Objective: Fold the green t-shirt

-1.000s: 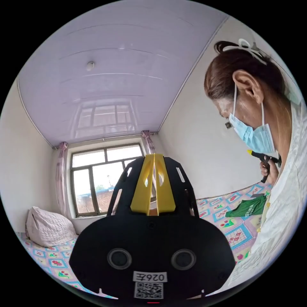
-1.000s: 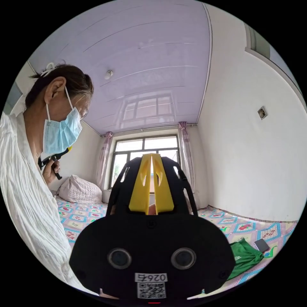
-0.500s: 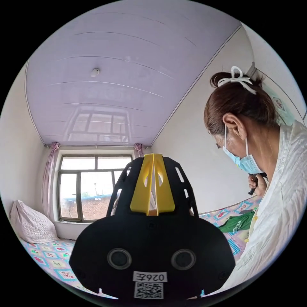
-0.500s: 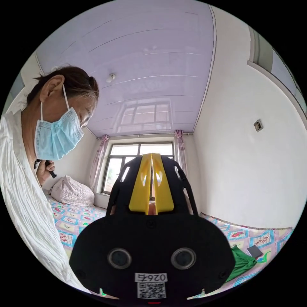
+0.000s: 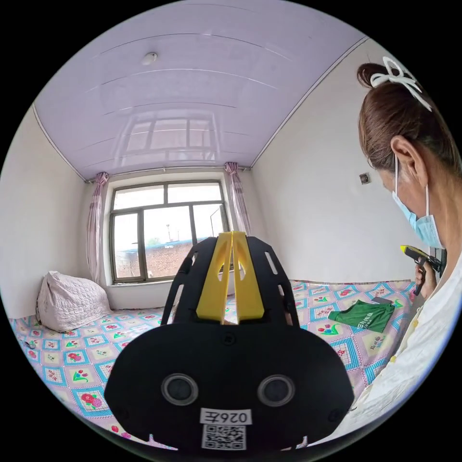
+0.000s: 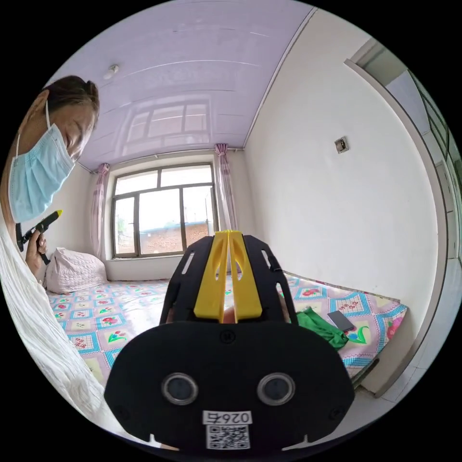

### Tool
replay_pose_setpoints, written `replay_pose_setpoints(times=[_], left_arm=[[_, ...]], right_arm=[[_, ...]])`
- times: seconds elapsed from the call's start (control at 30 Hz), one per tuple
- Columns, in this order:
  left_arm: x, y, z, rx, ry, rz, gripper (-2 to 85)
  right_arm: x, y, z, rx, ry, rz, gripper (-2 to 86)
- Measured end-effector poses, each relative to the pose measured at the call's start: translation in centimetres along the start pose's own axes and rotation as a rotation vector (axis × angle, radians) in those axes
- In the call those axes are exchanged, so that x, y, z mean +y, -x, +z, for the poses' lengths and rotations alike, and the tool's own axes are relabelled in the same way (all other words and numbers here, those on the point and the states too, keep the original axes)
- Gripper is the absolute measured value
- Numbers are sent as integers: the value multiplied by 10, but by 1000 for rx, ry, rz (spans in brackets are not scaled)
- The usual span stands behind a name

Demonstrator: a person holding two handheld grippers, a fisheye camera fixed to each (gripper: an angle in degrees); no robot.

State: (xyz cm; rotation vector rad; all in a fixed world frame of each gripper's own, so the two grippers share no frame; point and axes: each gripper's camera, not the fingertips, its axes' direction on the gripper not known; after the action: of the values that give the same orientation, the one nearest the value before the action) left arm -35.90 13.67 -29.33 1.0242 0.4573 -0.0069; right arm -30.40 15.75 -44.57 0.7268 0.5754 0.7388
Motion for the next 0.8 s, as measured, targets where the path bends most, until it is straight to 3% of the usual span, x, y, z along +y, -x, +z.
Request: replay_pose_setpoints(times=[0.27, 0.4, 0.53, 0.8], left_arm=[[3, -28, 111, 166, 106, -18, -9], [19, -46, 187, 332, 183, -82, -9], [49, -87, 273, 453, 367, -97, -10], [133, -192, 414, 675, 683, -155, -10]], right_arm=[[8, -11, 79, 137, 186, -188, -9], [7, -57, 124, 76, 271, 1, -9], [20, -120, 166, 19, 345, 240, -10], [49, -191, 236, 69, 462, 391, -10]])
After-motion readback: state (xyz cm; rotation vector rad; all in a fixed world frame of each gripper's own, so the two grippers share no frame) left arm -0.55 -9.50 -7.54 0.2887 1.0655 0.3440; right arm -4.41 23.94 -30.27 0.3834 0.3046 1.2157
